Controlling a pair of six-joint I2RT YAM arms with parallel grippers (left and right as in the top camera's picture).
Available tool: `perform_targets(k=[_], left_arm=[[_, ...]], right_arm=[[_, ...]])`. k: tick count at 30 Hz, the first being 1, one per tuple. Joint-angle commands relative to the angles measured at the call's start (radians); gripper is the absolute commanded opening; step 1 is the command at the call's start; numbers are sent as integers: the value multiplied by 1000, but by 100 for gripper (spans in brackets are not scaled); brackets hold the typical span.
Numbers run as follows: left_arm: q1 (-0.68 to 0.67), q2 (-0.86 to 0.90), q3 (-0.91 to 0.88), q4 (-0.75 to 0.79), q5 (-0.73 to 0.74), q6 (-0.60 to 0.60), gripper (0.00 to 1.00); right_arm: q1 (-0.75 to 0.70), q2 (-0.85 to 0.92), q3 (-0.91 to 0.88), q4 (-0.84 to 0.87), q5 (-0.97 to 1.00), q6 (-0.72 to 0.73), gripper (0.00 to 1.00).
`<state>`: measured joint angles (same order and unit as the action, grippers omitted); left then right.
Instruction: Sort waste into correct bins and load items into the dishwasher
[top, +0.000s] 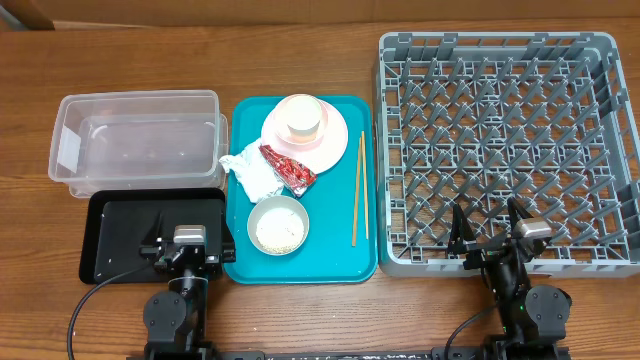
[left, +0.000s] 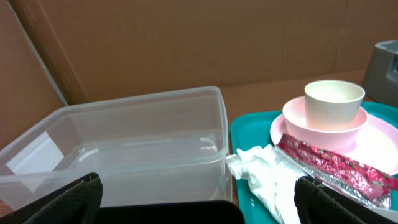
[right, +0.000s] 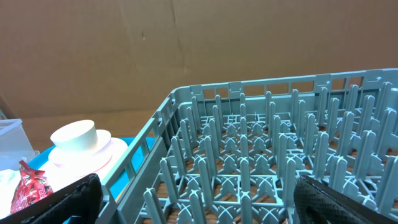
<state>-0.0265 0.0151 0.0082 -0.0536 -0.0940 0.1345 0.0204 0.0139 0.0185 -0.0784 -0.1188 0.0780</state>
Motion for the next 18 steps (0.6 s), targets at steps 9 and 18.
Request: perform_targets(k=[9,18], left_arm=[[-6,-10,-3,82,439,-71,100],[-6,-10,70,108,566,-272,100]], right_arm=[[-3,-11,-11,6,5,3,100],[-3,-11,-11,6,5,3,100]])
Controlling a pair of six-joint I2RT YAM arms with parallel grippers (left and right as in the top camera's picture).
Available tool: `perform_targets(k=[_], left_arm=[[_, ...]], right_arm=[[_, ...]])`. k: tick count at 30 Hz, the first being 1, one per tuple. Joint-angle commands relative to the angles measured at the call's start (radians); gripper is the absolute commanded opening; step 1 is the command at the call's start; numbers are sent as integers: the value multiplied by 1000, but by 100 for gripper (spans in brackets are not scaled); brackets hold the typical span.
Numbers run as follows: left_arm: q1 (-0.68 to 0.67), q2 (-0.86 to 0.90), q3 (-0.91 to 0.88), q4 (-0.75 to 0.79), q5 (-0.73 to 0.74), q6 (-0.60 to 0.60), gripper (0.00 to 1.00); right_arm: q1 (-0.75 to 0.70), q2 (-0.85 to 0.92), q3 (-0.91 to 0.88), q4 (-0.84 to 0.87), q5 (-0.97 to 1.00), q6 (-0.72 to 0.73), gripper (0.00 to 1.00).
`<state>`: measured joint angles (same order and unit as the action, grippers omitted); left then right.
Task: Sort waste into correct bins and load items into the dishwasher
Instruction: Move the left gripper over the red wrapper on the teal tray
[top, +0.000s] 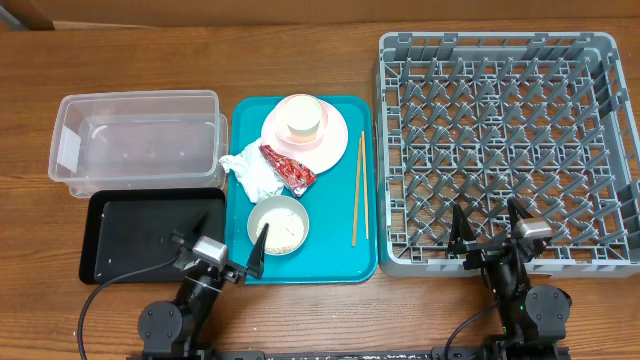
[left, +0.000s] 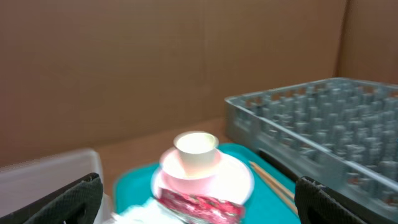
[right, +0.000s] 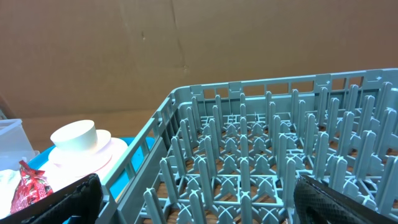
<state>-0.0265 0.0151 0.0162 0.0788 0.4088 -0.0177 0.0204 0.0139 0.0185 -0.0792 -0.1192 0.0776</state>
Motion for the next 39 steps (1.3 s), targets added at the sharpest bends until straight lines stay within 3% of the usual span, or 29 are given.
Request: perform_targets(k=[1,7,14,19,22,24,27,33,35,39], left_arm=[[-6,-10,90,-48,63,-127,100],[-6,61,364,-281,2,-129,100],[-6,432,812,-568,101,-122,100],[-6,803,1240,-959,243,-113,100],[-6,1025,1496,-1254,252,-109,100],[-6,1137,1609,-1371,243,-110,100],[-6,1273,1699,-1445,268,-135,100],[-6,1463,1703,-1426,261,-143,100],[-6,1514,1703,-1424,257,-141,74],[-7,1622,1703,-1447,100,-141,4]], right_arm=[[-3,-11,-11,7,5,4,100],[-3,-11,-11,7,5,4,100],[-3,-11,-11,7,5,4,100],[-3,-11,-11,7,5,4,100],[-3,-11,-11,7,5,4,100],[-3,-11,-11,7,5,4,100],[-3,-11,-11,7,5,3,100],[-3,-11,-11,7,5,4,100],[-3,-11,-11,7,5,4,100],[-3,-11,-11,7,5,4,100]])
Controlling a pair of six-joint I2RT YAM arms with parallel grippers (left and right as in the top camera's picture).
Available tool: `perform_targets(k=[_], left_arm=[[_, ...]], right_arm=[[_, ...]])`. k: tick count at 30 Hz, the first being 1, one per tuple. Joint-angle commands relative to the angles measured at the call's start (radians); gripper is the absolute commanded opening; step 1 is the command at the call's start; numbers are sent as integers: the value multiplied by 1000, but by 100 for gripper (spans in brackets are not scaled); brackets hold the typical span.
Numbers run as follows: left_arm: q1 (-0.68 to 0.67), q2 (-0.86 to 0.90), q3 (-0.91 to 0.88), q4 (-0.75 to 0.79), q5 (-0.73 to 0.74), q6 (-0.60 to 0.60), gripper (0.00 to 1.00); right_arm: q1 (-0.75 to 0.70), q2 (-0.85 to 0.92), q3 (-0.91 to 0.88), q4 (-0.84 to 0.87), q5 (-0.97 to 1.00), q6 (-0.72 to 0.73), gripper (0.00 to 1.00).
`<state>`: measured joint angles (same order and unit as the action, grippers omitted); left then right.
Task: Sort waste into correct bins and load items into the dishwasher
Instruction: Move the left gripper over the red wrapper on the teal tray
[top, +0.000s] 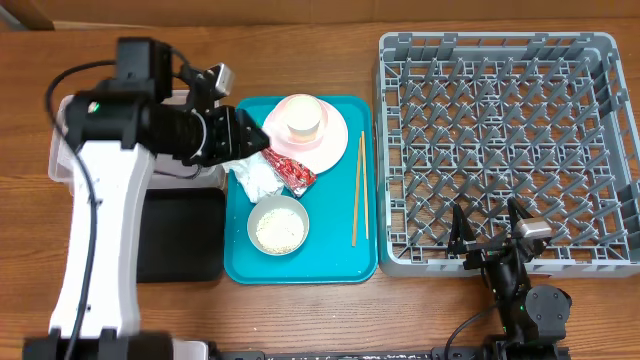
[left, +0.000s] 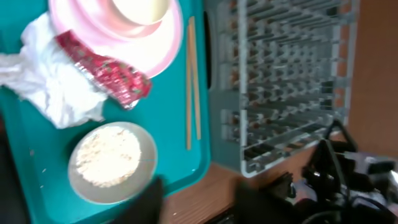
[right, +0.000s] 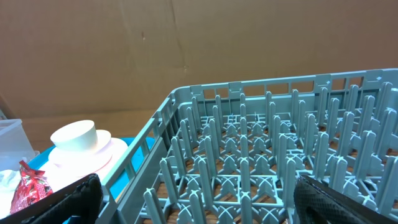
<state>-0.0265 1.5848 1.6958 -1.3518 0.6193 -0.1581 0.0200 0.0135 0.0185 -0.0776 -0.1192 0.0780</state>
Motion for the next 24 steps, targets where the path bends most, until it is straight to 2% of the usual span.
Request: perform_targets(k=[1,5,12,17,19,20,24], left_arm=[[-8,70,23,-24,-133,-1,4],[-25,148,12,-35,-223,-8,4],[-108,238,-37,13,-348,-92,4],[-193,274,-46,76,-489,-238,5],[-222,291,-46,105,-515,-294,11],[-234,299,-46,118,-516,-315,29],[-279,328,-46,149,-515,-408,54]], right_arm=[[-3,-10,-11,5,5,3,100],[-3,-10,-11,5,5,3,100],[-3,-10,-11,5,5,3,100],[-3,-10,-11,5,5,3,100],[-3,-10,-11,5,5,3,100],[-3,-10,-11,5,5,3,100],[-3,-10,-11,5,5,3,100]])
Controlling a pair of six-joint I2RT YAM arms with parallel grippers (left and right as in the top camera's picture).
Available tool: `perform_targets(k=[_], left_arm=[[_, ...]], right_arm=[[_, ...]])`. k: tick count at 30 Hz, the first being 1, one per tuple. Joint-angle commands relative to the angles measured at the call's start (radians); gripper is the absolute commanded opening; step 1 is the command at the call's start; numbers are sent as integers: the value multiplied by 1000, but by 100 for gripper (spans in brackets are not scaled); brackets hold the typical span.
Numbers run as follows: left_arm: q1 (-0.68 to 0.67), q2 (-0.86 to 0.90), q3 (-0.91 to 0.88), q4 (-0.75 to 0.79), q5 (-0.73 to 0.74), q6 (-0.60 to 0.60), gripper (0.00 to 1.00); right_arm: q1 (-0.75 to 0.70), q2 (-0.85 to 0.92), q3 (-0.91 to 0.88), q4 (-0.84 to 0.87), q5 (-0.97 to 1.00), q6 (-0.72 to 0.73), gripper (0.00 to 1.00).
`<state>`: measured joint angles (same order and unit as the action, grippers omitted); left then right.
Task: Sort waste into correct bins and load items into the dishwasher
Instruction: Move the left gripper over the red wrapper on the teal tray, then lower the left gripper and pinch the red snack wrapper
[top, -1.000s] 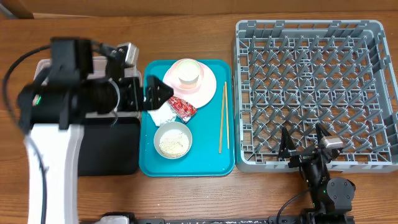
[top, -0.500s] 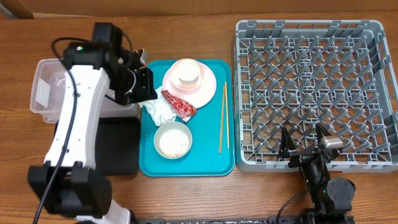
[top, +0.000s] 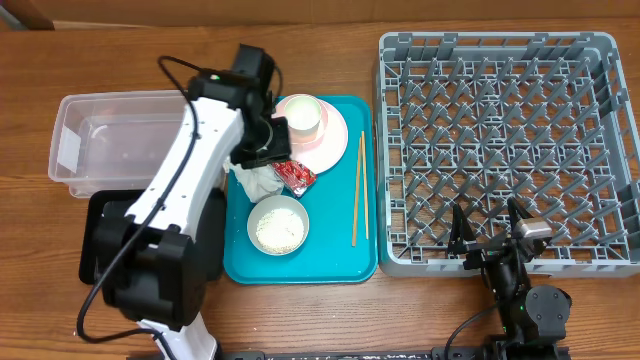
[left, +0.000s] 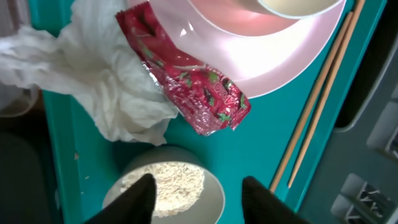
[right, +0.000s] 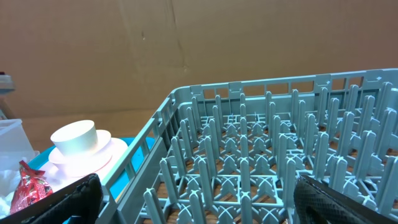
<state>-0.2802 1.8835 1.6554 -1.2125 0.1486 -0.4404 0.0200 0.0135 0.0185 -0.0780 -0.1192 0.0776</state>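
Note:
A red wrapper (left: 193, 93) lies on a crumpled white napkin (left: 93, 81) on the teal tray (top: 330, 250), against a pink plate (left: 249, 68) that holds a cream cup (top: 302, 115). Below them sits a bowl of rice (left: 161, 186), and chopsticks (left: 317, 112) lie to the right. My left gripper (left: 199, 202) hangs open just above the wrapper and napkin (top: 268, 148). My right gripper (right: 199, 205) rests open at the near rim of the grey dish rack (top: 480, 42), holding nothing.
A clear plastic bin (top: 110, 140) stands left of the tray, with a black tray (top: 100, 235) in front of it. My left arm stretches across the black tray and the bin's right end. The rack fills the right half of the table.
My left gripper was higher, near the bin's right end and the tray's left edge. It is now lower and closer over the wrapper and napkin, still open. The right arm has not moved.
Both grippers rested open at the table's front, the left one over the black tray. The left then faced the teal tray, was later raised beside the clear bin, and now hangs over the red wrapper. Nothing on the tray has moved.

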Motion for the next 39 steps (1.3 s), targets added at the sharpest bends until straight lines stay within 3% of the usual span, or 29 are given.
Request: perform_targets(k=[1,8,17,24,29,32,39], left_arm=[[-35,37,-5,13,-43,-149,62],[-87,87,-5,24,11,-207,70],[-108,157,-5,96,-5,-293,64],[-106,164,-5,127,-141,-289,65],[-116,164,-5,158,-159,-255,60],[-124,167,-6,172,-179,-255,49],[-134,170,-6,182,-197,-256,47]], right_arm=[[-3,-10,-11,6,5,4,100],[-3,-10,-11,6,5,4,100],[-3,-10,-11,6,5,4,100],[-3,-10,-11,6,5,4,100],[-3,-10,-11,6,5,4,100],[-3,-10,-11,6,5,4,100],[-3,-10,-11,6,5,4,100]])
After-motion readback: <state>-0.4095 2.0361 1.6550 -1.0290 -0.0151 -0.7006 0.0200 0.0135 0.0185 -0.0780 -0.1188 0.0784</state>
